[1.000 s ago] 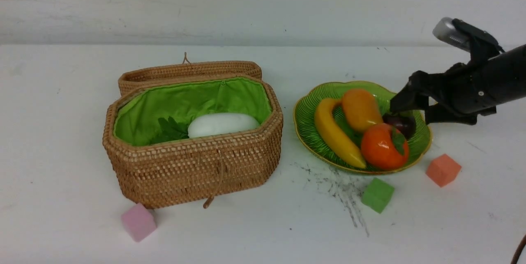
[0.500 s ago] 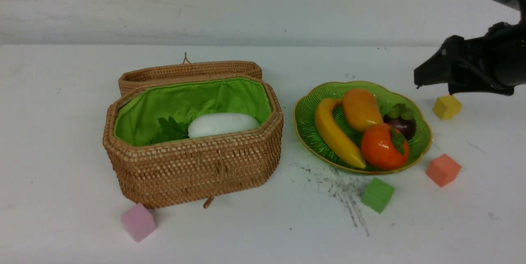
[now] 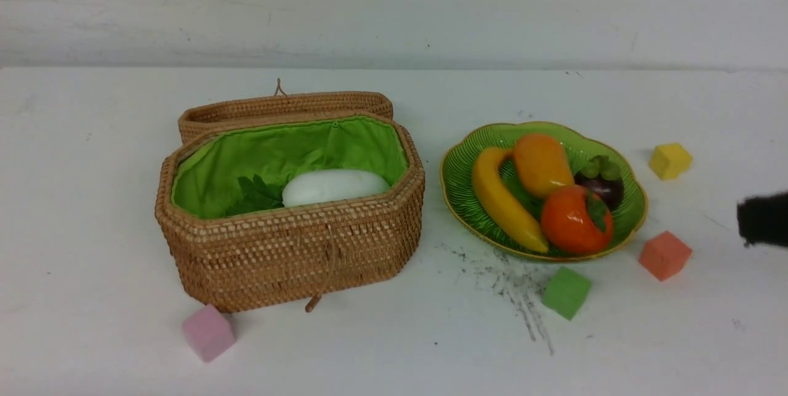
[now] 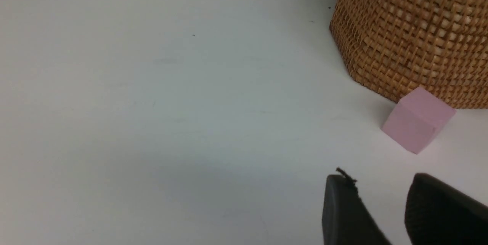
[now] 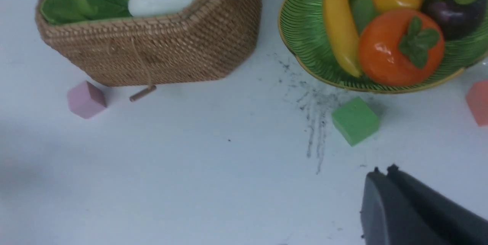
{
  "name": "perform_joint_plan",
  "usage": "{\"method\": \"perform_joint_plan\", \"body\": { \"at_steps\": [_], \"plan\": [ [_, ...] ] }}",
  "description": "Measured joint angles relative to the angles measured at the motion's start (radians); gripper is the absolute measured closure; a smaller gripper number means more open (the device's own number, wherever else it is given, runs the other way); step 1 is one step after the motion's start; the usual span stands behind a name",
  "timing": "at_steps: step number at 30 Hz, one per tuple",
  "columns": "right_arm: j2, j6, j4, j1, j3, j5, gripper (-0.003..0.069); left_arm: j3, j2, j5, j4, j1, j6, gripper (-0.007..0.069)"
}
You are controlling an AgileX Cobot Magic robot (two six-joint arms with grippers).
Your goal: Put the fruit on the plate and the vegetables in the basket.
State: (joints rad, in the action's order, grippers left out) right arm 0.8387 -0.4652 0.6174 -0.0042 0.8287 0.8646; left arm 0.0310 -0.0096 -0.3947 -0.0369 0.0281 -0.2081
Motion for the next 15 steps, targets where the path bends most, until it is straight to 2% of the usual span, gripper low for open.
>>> {"method": "perform_joint_plan", "body": {
  "at_steps": [8,15],
  "plan": [
    [-0.256,-0.117,0.009,0.005,-0.292,-0.280,0.0667,0.000,0.000,0.000,0.000,0.000,0.000,0.0386],
    [-0.280,-0.125,0.110,0.102,-0.362,-0.450,0.0666,0.000,0.000,0.000,0.000,0.000,0.000,0.0386]
  ]
}}
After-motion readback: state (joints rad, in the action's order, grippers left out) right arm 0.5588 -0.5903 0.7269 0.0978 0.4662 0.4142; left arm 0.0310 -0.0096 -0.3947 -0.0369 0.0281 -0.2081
